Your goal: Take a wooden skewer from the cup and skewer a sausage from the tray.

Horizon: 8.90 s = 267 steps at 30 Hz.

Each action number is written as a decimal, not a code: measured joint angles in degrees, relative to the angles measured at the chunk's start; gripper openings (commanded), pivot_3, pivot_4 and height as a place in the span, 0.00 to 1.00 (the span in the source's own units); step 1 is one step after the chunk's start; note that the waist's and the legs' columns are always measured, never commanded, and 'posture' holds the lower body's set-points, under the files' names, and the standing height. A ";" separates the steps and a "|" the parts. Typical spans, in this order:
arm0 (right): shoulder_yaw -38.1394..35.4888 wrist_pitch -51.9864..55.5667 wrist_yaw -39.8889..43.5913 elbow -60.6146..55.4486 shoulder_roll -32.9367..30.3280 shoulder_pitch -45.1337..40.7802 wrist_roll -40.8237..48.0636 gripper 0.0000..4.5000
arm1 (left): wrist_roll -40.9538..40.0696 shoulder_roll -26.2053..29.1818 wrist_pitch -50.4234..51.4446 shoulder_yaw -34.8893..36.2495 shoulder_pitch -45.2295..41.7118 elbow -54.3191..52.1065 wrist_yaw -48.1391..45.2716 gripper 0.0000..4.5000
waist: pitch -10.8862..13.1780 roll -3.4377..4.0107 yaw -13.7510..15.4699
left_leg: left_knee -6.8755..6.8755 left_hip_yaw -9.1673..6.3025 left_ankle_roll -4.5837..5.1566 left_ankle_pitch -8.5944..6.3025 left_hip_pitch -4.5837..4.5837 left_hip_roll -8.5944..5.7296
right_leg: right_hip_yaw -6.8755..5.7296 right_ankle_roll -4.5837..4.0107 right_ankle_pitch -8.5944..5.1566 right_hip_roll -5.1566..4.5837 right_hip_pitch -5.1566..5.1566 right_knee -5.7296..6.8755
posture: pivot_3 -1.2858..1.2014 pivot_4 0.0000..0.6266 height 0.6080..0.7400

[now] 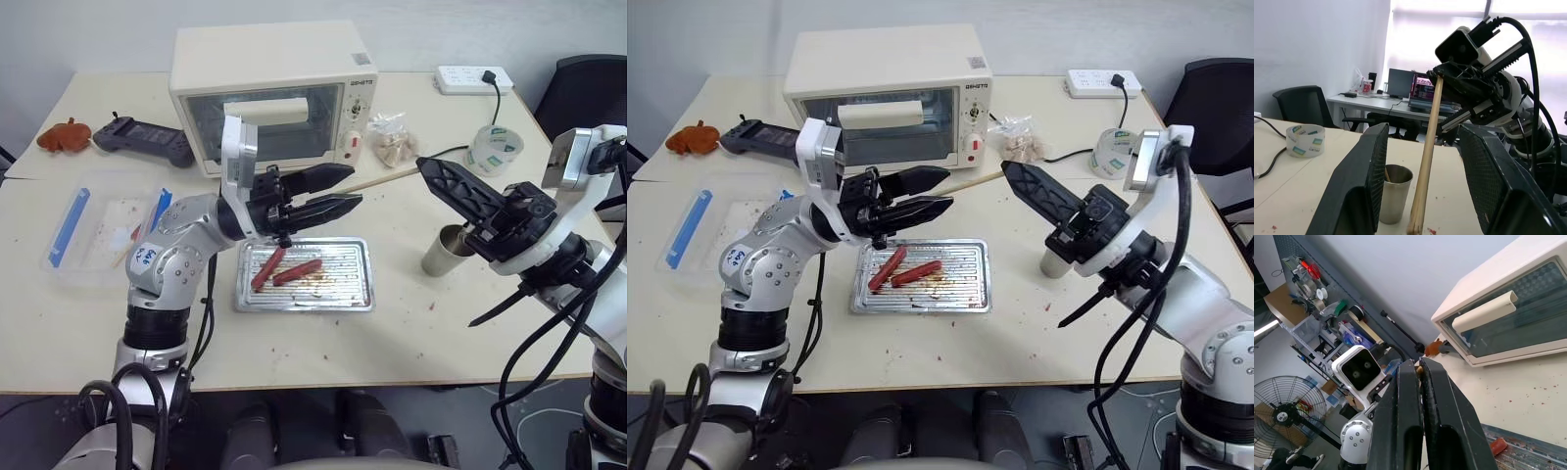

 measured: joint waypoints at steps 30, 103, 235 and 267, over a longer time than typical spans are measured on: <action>0.02 -0.91 -0.53 -0.47 0.18 0.04 0.04 0.00 | -0.01 0.05 0.15 -0.59 -0.29 1.85 -0.07 0.42 | 0.00 0.00 0.02 | -0.02 -0.01 0.00 0.00 0.00 0.00 | 0.00 -0.01 -0.01 -0.01 0.00 -0.03 | 0.52 0.24 1.00; 54.07 -21.43 69.84 47.57 15.91 -37.86 -104.43 0.58 | -2.67 35.67 6.93 30.63 33.71 -15.90 -1.47 0.00 | 0.01 0.04 -0.54 | -0.04 0.22 -0.34 0.05 -0.68 0.12 | -0.20 -0.47 -0.04 -0.10 -1.26 0.56 | 0.52 0.24 1.00; 31.75 22.44 69.94 8.14 -11.32 -36.84 -76.82 0.02 | 7.18 20.23 -0.23 -3.09 1.94 0.20 -17.15 0.00 | 0.01 0.03 -0.07 | 0.54 0.26 -0.27 0.00 -0.76 0.10 | -0.46 -0.53 -0.08 0.03 -1.05 0.92 | 0.52 0.24 1.00; 17.81 24.83 63.75 13.21 -10.33 -35.70 -67.98 0.98 | 7.12 20.58 8.21 43.88 38.07 -16.84 21.09 0.00 | 0.01 0.04 -0.39 | 0.47 0.00 -0.21 -0.04 -0.61 0.20 | -0.30 -0.54 -0.09 -0.04 -1.03 0.89 | 0.52 0.24 1.00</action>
